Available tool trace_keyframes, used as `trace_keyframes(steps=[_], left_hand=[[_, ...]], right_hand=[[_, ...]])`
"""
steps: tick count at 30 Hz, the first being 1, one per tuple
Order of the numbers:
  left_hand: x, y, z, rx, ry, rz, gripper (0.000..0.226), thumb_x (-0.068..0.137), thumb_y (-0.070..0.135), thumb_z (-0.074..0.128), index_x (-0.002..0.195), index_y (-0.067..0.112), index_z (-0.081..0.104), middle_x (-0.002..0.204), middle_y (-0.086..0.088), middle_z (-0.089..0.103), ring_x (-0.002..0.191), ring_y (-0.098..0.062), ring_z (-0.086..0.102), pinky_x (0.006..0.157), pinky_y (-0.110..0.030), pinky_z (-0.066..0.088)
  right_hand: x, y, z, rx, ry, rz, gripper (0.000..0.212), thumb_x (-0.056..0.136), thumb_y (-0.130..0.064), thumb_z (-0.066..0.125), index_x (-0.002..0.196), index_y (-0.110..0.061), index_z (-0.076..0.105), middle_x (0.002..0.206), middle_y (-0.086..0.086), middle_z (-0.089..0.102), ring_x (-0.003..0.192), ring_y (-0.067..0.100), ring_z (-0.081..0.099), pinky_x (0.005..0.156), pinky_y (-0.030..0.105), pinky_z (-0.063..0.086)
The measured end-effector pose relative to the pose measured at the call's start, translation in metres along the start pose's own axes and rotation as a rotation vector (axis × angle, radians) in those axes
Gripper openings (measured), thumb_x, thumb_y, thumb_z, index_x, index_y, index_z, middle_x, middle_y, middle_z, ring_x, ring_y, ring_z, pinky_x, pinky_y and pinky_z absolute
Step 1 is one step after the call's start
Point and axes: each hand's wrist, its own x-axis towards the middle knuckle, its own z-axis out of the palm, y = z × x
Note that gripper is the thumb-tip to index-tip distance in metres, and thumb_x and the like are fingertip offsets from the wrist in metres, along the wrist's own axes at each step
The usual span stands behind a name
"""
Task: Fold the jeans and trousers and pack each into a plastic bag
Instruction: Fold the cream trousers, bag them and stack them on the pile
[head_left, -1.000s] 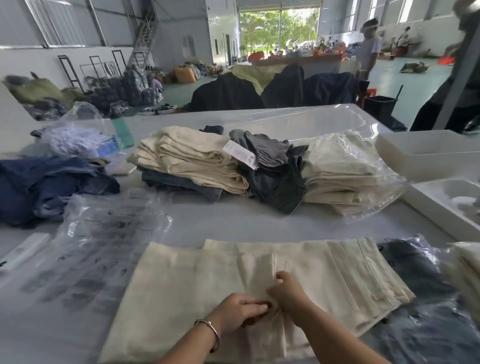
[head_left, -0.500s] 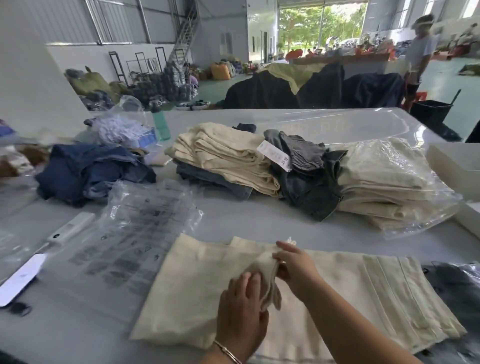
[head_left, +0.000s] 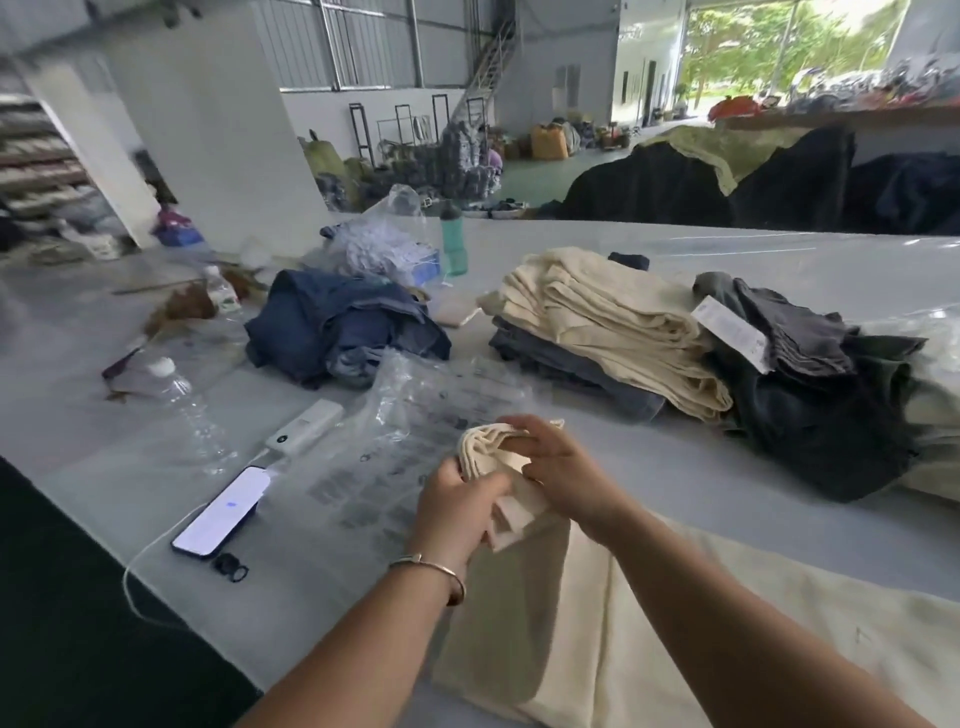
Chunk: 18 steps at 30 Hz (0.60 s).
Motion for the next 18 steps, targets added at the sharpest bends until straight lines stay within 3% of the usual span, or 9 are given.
trace_keyframes(steps=[2,4,6,8,11,13,16,18], left_hand=[[0.035,0.003,-0.047,0.114,0.044,0.032,0.019,0.071,0.005,0.057,0.085,0.013,0.066,0.064,-0.002,0.061,0.056,-0.019,0.054,0.047,-0.022,0.039],[0.074,0.007,-0.098,0.282,0.081,0.107,0.018,0.074,0.001,0.05,0.072,0.014,0.061,0.058,0.002,0.053,0.057,-0.02,0.046,0.046,-0.024,0.032],[0.109,0.015,-0.145,0.5,0.115,0.173,0.015,0.072,0.014,0.052,0.057,0.012,0.048,0.052,0.003,0.045,0.058,-0.023,0.039,0.046,-0.027,0.029],[0.14,0.02,-0.189,0.644,0.136,0.223,0.027,0.064,0.036,0.051,0.055,0.01,0.047,0.051,0.001,0.048,0.056,-0.023,0.043,0.047,-0.026,0.032],[0.18,0.006,-0.249,0.843,0.107,0.275,0.034,0.075,0.046,0.058,0.071,0.012,0.06,0.075,-0.007,0.067,0.075,-0.031,0.058,0.059,-0.029,0.04],[0.202,-0.015,-0.283,1.019,0.103,0.284,0.027,0.089,0.038,0.057,0.094,0.013,0.065,0.1,-0.014,0.069,0.093,-0.034,0.061,0.071,-0.032,0.044],[0.224,-0.045,-0.314,1.197,0.13,0.28,0.026,0.095,0.041,0.049,0.108,0.022,0.061,0.108,-0.011,0.067,0.099,-0.033,0.061,0.069,-0.03,0.038],[0.236,-0.055,-0.32,1.25,0.172,0.261,0.026,0.096,0.04,0.046,0.108,0.021,0.058,0.109,-0.012,0.066,0.1,-0.034,0.061,0.07,-0.033,0.041]], right_hand=[[0.032,-0.005,0.034,-0.153,-0.031,-0.069,0.072,0.072,0.026,0.031,0.13,-0.011,0.051,0.121,0.003,0.062,0.119,0.009,0.056,0.077,0.015,0.045],[0.067,-0.009,0.068,-0.312,-0.011,-0.138,0.071,0.071,0.022,0.037,0.131,-0.016,0.049,0.12,-0.002,0.063,0.119,0.007,0.056,0.079,0.016,0.046],[0.105,-0.009,0.102,-0.485,0.024,-0.217,0.075,0.074,0.011,0.051,0.14,-0.023,0.038,0.12,-0.007,0.066,0.121,0.012,0.055,0.093,0.032,0.046],[0.14,-0.001,0.13,-0.762,0.143,-0.284,0.091,0.077,-0.008,0.064,0.148,-0.035,0.015,0.126,-0.008,0.062,0.121,0.02,0.053,0.098,0.041,0.041],[0.174,0.029,0.146,-0.93,0.306,-0.039,0.103,0.078,-0.041,0.071,0.151,-0.033,-0.002,0.15,0.003,0.034,0.135,0.03,0.033,0.107,0.048,0.03],[0.185,0.061,0.152,-0.916,0.206,0.223,0.105,0.079,-0.058,0.065,0.152,-0.025,-0.003,0.157,0.004,0.021,0.142,0.03,0.022,0.113,0.049,0.022],[0.189,0.102,0.168,-0.939,-0.012,0.421,0.096,0.08,-0.065,0.058,0.151,-0.022,0.011,0.155,0.004,0.028,0.142,0.027,0.024,0.112,0.045,0.023],[0.189,0.115,0.177,-0.991,-0.019,0.423,0.086,0.08,-0.061,0.06,0.147,-0.022,0.023,0.15,0.002,0.036,0.138,0.022,0.031,0.105,0.041,0.029]])
